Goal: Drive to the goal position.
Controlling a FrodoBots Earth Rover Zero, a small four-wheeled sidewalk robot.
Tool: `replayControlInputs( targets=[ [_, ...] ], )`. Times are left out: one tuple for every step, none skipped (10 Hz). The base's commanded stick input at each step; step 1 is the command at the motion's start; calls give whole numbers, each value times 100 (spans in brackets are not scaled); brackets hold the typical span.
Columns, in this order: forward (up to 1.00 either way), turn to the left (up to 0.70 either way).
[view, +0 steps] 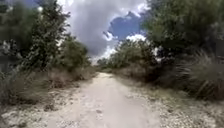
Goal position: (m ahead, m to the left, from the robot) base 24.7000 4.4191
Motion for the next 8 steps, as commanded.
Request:
replayControlInputs(
  targets=[
    [50,0],
    [50,0],
    [50,0],
    [50,0],
    [50,0],
    [50,0],
    [50,0],
    [50,0]
  ],
)
